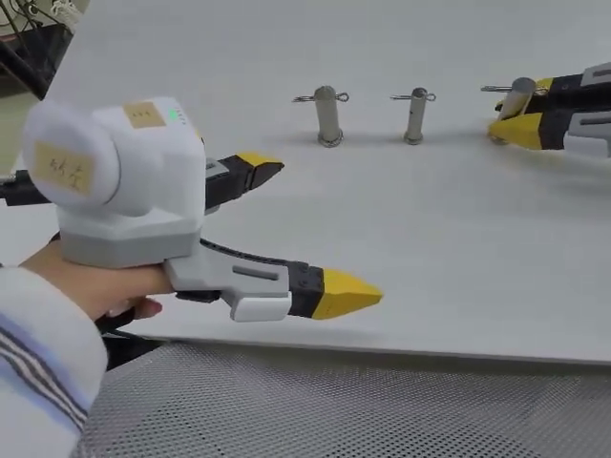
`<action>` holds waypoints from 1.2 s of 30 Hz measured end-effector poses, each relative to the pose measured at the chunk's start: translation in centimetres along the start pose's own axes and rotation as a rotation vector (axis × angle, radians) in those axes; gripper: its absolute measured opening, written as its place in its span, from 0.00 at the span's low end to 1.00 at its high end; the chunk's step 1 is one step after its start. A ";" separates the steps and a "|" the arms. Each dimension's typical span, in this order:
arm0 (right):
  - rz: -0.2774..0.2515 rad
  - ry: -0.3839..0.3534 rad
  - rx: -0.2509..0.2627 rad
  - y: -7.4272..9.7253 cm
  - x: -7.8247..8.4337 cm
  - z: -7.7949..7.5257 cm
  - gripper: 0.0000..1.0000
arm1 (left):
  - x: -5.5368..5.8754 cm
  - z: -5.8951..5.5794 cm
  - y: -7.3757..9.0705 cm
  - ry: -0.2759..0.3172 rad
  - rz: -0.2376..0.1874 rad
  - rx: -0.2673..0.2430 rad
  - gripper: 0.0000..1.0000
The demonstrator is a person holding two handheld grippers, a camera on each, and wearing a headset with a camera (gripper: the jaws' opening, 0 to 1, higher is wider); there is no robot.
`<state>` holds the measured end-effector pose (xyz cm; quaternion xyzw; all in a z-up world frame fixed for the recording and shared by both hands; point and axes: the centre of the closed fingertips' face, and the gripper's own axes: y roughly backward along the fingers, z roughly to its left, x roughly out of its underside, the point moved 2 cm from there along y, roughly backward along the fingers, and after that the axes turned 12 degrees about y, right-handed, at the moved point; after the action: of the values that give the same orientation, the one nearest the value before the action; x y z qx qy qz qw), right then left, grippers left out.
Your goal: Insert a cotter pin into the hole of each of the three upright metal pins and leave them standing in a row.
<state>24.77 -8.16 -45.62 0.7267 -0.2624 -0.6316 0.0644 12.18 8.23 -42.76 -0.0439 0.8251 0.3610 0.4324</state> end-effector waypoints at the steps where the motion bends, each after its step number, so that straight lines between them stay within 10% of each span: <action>1: -0.015 -0.002 0.001 0.1 -0.4 0.0 0.16 | 0.0 0.0 0.0 -0.001 0.000 0.001 0.98; 15: -0.018 -0.103 0.157 3.4 -4.0 0.8 0.71 | -1.6 0.7 0.7 0.008 -0.088 -0.033 0.98; 31: 0.017 -0.342 0.304 6.8 -5.4 5.3 0.97 | -1.4 2.7 2.4 0.084 -0.155 -0.106 0.98; 36: 0.111 -0.326 0.330 7.4 -4.8 6.0 0.96 | -1.3 3.1 2.7 0.096 -0.159 -0.114 0.98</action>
<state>16.51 -10.88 -39.42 0.6000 -0.4087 -0.6847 -0.0637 14.06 11.89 -41.38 -0.1508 0.8169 0.3695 0.4164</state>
